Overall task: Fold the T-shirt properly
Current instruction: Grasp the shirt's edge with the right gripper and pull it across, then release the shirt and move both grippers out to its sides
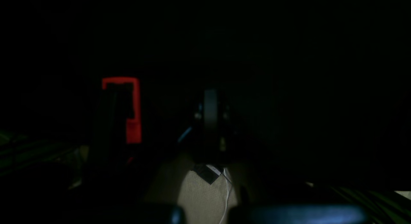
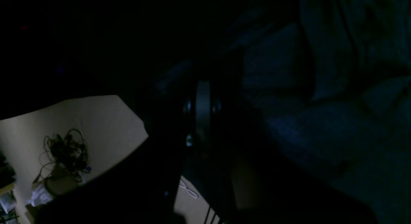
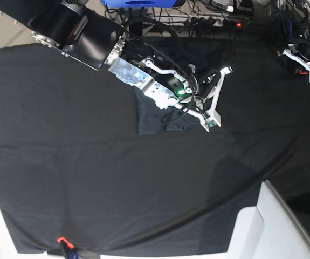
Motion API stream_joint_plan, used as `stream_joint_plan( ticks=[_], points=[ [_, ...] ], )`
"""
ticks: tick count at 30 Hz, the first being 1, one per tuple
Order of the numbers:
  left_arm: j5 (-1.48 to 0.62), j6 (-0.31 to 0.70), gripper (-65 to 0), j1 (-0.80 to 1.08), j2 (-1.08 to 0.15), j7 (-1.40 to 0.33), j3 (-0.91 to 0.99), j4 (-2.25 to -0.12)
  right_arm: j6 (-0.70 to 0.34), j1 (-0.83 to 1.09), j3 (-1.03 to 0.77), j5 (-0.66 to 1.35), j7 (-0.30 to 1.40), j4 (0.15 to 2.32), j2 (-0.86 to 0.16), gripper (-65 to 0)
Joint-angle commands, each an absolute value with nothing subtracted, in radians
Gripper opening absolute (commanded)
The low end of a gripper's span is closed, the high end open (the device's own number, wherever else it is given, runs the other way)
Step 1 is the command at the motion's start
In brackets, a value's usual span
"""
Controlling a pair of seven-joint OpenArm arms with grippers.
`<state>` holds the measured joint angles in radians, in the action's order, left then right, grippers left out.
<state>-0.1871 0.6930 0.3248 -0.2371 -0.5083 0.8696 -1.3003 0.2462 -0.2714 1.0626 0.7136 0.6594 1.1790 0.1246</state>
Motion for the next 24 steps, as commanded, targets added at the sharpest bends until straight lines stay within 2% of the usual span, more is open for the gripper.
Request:
stream_joint_plan(
  ticks=[1,4,12,14,16,19,21,24],
  points=[
    [-0.199,0.698,-65.0,0.331,-0.255,-0.489,0.875,-1.313,0.243,-0.309,1.055,0.719,0.642,1.218,0.142,-64.8],
    [-0.199,0.698,-65.0,0.332,-0.255,-0.489,0.875,-1.316,0.298,-0.349,1.055,0.719,0.644,1.23,0.14,-64.8],
    [-0.199,0.698,-65.0,0.334,-0.255,-0.489,0.874,-1.316,0.303,-0.463,1.063,0.716,0.644,1.196,0.142,-62.9],
    [-0.199,0.698,-65.0,0.334,-0.254,-0.49,0.874,-1.32,0.303,-0.486,1.073,0.716,0.647,1.171,0.143,-56.1],
    [-0.199,0.698,-65.0,0.334,-0.243,-0.489,0.874,-1.322,0.303,-0.51,1.152,0.716,0.647,1.168,0.143,-47.1],
    [-0.199,0.698,-65.0,0.334,-0.234,-0.489,0.86,-1.368,0.305,-0.535,1.254,0.716,0.645,1.168,0.143,-37.4],
    [-0.189,0.698,-65.0,0.334,-0.226,-0.492,0.819,-1.402,0.306,-0.536,1.293,0.716,0.642,1.164,0.143,-34.5],
    [-0.189,0.698,-65.0,0.335,-0.222,-0.493,0.786,-1.423,0.306,-0.547,1.302,0.704,0.641,1.155,0.143,-33.9]
  ],
)
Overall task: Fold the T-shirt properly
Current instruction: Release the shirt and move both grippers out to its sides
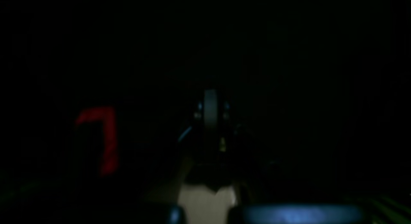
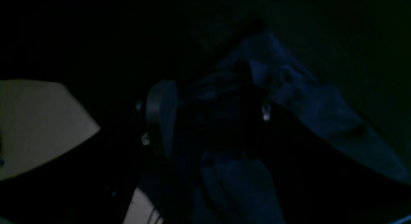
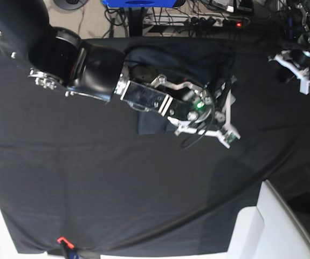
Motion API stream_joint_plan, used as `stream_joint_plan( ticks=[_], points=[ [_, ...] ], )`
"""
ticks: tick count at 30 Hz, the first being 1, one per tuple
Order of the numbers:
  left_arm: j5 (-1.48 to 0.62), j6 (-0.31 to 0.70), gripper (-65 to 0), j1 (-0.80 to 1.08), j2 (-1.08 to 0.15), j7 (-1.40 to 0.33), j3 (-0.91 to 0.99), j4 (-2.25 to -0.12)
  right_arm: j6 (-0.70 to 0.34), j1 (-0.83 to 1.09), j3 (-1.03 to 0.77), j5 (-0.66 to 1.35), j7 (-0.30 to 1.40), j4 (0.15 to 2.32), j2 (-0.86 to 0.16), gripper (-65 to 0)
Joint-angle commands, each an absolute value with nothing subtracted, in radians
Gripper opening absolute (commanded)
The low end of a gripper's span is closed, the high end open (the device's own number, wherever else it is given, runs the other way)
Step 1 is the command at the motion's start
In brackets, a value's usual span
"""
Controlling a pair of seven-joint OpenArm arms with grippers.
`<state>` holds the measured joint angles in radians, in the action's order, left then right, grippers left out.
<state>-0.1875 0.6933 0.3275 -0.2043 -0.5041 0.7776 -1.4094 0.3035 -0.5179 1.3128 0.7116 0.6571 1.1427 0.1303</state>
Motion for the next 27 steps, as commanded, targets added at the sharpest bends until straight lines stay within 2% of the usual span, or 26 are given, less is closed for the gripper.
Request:
stream_joint_plan(
  ticks=[1,3,6,7,9,13,17,20,22,25,27],
  points=[
    [-0.189,0.698,-65.0,0.334,-0.222,-0.493,0.785,-1.419,0.306,-0.549,1.302,0.674,0.641,1.152,0.145,-32.7],
    [-0.193,0.698,-65.0,0.332,-0.22,-0.493,0.785,-1.419,0.306,-0.549,1.302,0.602,0.641,1.147,0.147,-28.5],
    [-0.199,0.698,-65.0,0.334,-0.22,-0.493,0.785,-1.425,0.306,-0.542,1.299,0.51,0.644,1.152,0.147,-18.9],
    [-0.199,0.698,-65.0,0.334,-0.219,-0.493,0.782,-1.429,0.306,-0.541,1.294,0.506,0.642,1.155,0.147,-18.0],
    [-0.2,0.698,-65.0,0.334,-0.213,-0.492,0.753,-1.455,0.306,-0.524,1.237,0.506,0.642,1.191,0.14,-20.4],
    [-0.268,0.698,-65.0,0.335,-0.196,-0.513,0.685,-1.56,0.306,-0.392,0.915,0.504,0.682,1.391,0.059,-24.2],
    [-0.397,0.698,-65.0,0.295,-0.245,-0.668,0.668,-1.586,0.302,-0.245,0.636,0.504,0.796,1.612,-0.015,-23.9],
    [-0.41,0.698,-46.2,0.223,-0.321,-0.8,0.564,-1.586,0.302,-0.134,0.473,0.504,0.877,1.756,-0.081,-23.7],
    [-0.404,0.698,-36.5,0.13,-0.369,-0.981,0.479,-1.589,0.302,-0.067,0.372,0.504,0.931,1.81,-0.102,-23.7],
    [-0.407,0.698,-29.0,-0.007,-0.361,-1.225,0.447,-1.589,0.302,0.005,0.242,0.504,0.978,1.833,-0.108,-23.7],
    [-0.412,0.653,-28.3,-0.077,-0.338,-1.316,0.443,-1.592,0.302,0.053,0.177,0.504,0.986,1.836,-0.105,-23.7]
  ],
)
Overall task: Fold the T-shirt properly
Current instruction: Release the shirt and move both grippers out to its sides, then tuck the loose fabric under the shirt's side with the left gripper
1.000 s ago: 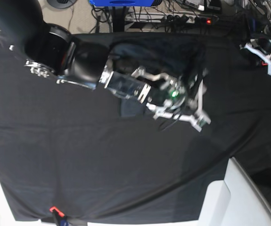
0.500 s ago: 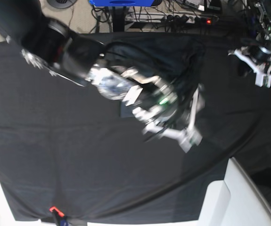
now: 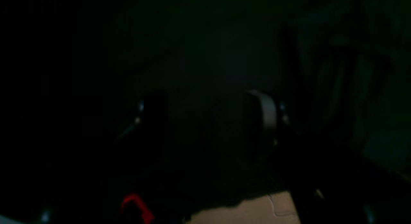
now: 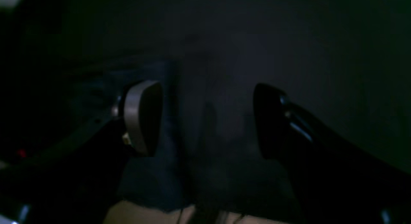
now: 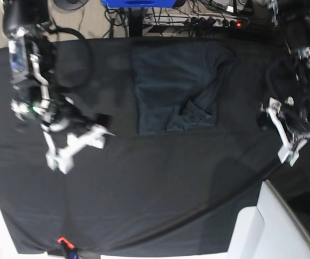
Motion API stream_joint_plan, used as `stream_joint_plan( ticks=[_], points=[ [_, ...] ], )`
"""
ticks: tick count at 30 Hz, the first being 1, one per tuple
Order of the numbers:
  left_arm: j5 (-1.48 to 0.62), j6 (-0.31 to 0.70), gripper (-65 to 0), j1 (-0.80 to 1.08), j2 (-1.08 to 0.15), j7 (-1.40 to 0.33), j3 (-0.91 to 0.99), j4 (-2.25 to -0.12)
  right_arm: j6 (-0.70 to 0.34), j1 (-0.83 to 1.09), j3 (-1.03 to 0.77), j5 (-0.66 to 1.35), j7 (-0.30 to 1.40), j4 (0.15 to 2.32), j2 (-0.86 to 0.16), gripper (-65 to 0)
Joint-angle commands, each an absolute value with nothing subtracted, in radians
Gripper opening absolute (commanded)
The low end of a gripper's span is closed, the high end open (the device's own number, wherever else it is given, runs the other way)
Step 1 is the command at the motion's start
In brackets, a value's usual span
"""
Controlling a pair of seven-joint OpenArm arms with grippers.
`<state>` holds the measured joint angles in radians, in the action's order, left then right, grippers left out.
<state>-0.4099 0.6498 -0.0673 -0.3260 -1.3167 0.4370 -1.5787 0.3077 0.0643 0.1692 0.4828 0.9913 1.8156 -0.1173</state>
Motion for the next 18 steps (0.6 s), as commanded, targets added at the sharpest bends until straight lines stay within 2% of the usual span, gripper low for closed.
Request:
stream_joint_plan(
  ticks=[1,5,9,14,18],
  points=[
    [-0.41,0.638,-28.3,-0.104,-0.328,-1.342,0.435,-1.592,0.302,0.073,0.159,0.504,0.986,1.839,-0.104,-23.7],
    [-0.412,0.595,-28.3,-0.163,-0.325,-1.345,0.249,-1.578,0.302,0.131,0.11,0.555,0.981,1.836,-0.105,-23.7],
    [-0.414,0.593,-28.3,-0.191,-0.314,-1.34,0.116,-1.494,0.302,0.171,0.053,0.65,0.98,1.837,-0.102,-24.3],
    [-0.414,0.593,-28.3,-0.209,-0.262,-1.339,0.108,-1.405,0.302,0.206,-0.007,0.76,0.98,1.837,-0.104,-24.5],
    [-0.418,0.595,-28.3,-0.203,-0.239,-1.337,0.108,-1.399,0.302,0.214,-0.01,0.773,0.98,1.839,-0.105,-24.5]
  ],
)
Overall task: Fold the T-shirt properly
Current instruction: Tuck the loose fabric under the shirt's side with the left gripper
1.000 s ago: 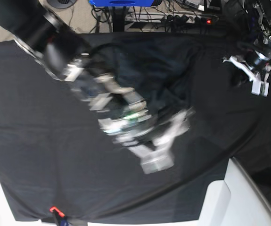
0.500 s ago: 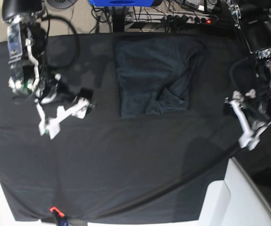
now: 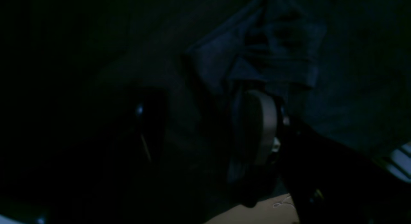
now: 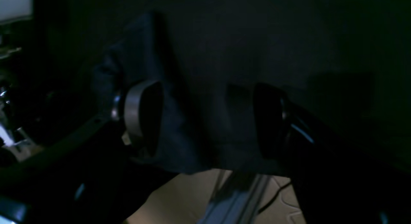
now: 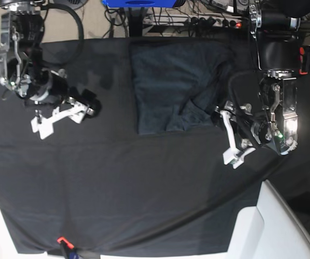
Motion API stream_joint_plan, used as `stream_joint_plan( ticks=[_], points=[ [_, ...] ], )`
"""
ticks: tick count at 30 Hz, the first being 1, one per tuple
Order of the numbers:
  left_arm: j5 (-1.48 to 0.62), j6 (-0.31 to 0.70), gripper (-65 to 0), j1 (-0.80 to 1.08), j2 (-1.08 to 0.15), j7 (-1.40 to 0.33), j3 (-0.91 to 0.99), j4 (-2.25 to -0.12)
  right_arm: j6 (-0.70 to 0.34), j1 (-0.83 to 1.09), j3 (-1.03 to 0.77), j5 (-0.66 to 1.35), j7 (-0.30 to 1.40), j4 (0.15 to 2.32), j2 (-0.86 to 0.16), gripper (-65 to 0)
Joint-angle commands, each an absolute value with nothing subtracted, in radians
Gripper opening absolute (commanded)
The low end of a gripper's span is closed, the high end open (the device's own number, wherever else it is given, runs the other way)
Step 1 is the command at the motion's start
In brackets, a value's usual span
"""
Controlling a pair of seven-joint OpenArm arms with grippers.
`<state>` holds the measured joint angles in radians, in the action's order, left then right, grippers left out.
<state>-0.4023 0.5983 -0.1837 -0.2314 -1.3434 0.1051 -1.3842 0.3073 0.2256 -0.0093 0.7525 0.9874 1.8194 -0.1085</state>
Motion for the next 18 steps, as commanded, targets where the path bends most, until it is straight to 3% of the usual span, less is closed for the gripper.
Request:
stream_joint_plan(
  ticks=[1,18],
  points=[
    [-0.437,0.595,-28.3,-0.205,-0.231,-1.337,0.108,-1.392,0.302,0.222,-0.012,0.773,0.98,1.839,-0.105,-24.5],
    [-0.524,0.59,-28.5,-0.2,-0.222,-1.285,0.105,-1.313,0.302,0.219,-0.01,0.773,0.978,1.836,-0.104,-24.5]
  ],
)
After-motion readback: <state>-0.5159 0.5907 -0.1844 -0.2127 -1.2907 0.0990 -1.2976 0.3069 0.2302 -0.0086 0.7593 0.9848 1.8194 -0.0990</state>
